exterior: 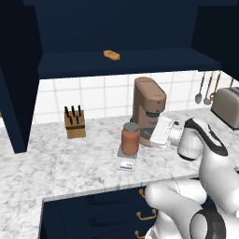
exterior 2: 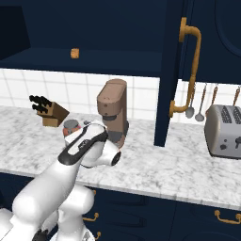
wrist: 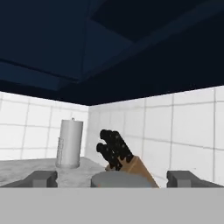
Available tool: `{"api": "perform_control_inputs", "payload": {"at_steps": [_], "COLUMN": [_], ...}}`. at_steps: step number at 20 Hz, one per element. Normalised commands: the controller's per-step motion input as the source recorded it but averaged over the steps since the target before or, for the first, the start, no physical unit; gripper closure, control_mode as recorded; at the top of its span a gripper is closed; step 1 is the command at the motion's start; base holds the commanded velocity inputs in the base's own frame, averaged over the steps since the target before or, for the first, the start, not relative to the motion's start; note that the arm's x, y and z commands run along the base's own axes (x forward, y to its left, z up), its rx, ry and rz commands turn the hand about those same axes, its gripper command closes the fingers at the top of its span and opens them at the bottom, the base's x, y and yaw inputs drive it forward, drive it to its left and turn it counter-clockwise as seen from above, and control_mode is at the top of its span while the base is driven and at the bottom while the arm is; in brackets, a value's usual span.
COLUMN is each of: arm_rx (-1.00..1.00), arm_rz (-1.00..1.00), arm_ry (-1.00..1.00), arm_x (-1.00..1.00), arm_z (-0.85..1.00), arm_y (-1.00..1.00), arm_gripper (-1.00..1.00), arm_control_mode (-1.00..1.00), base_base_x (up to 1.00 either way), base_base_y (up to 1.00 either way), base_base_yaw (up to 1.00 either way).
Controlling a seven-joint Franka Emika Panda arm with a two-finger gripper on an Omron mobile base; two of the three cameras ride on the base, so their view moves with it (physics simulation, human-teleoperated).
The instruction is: Pick the honey bottle and place it on the digital scale for weighing, and close the cabinet.
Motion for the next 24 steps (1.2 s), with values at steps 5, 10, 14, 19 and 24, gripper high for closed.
{"api": "perform_control_inputs", "payload": {"at_steps": [5, 10, 14, 19, 24], "arm_rx": [0.07, 0.01, 0.03, 0.02, 0.01], "arm_rz": [0.00, -0.02, -0.07, -0.12, -0.15], "arm_ry": [-0.54, -0.50, -0.34, -0.27, -0.25], "arm_x": [-0.73, -0.48, -0.30, -0.26, -0.10], "arm_z": [0.59, 0.34, 0.30, 0.13, 0.06], "arm_y": [-0.60, -0.78, -0.98, -1.00, -1.00], "arm_gripper": [-1.00, -1.00, -1.00, -1.00, -1.00], "arm_control_mode": [-1.00, -1.00, -1.00, -1.00, -1.00], "base_base_x": [0.00, 0.00, 0.00, 0.00, 0.00], "base_base_y": [0.00, 0.00, 0.00, 0.00, 0.00], "base_base_yaw": [0.00, 0.00, 0.00, 0.00, 0.00]}}
